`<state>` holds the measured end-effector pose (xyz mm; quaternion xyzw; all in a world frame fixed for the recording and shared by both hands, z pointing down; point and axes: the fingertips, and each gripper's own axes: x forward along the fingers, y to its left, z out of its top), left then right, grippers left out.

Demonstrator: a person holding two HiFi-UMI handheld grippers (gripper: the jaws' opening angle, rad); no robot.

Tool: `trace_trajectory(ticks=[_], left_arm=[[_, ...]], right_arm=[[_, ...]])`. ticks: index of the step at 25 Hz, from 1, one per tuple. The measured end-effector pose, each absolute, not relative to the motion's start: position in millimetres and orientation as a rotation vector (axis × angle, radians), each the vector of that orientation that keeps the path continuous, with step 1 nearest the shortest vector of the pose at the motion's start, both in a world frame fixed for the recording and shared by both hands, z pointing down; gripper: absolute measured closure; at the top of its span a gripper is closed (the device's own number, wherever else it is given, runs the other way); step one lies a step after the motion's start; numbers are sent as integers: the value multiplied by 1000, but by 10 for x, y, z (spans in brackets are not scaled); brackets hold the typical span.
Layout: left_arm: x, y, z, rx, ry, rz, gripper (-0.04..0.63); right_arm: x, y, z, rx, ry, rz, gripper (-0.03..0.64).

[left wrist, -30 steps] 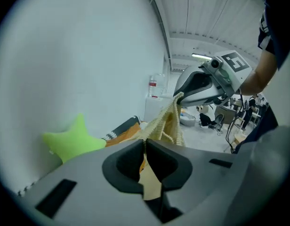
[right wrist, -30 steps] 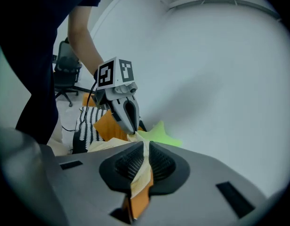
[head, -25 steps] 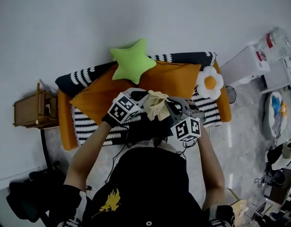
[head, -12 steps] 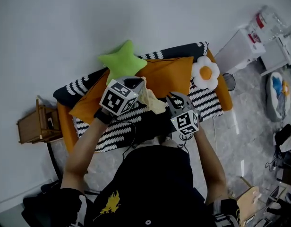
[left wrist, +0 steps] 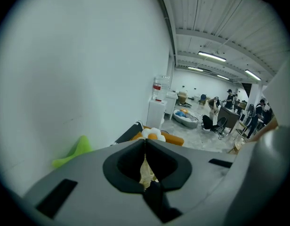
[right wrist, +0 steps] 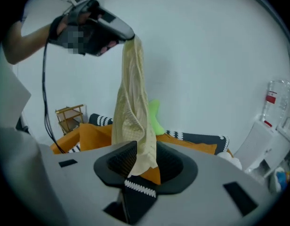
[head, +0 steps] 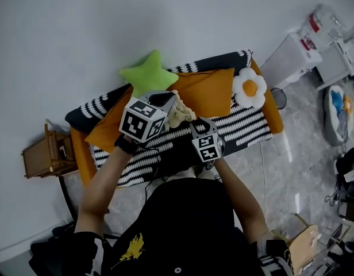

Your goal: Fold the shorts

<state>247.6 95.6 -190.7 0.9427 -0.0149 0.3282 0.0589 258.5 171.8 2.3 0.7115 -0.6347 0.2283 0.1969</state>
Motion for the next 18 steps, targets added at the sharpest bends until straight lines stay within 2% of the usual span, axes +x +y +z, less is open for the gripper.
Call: trace_trajectory(ticks=[4, 6, 7, 9, 14, 15, 16, 18], left_arm=[[2487, 995, -1954, 2852, -46, 981, 572], [2447, 1004, -1911, 2842, -47, 983, 572], [2408, 1006, -1878, 2832, -47, 985, 572], [2326, 1002, -1822, 2802, -46, 984, 572], [2189, 1068, -1781, 2717, -15, 938, 572], [2177, 1090, -1791, 2712, -8, 932, 572], [2167, 1100, -1796, 2718, -8, 937, 572], [2125, 1067, -1770, 2755, -33, 983, 572]], right_arm=[[2814, 1667, 326, 2016, -1615, 730, 488], [2893, 1665, 408, 2016, -1591, 741, 569], [2914, 1675, 430, 2015, -1588, 743, 578], [2919, 1691, 433, 2010, -1607, 751, 573], [2614, 1592, 476, 1914, -1758, 737, 506], [2564, 1556, 499, 1882, -1761, 732, 511], [2558, 1529, 535, 1862, -1745, 734, 553], [2633, 1524, 628, 1853, -1707, 762, 565]])
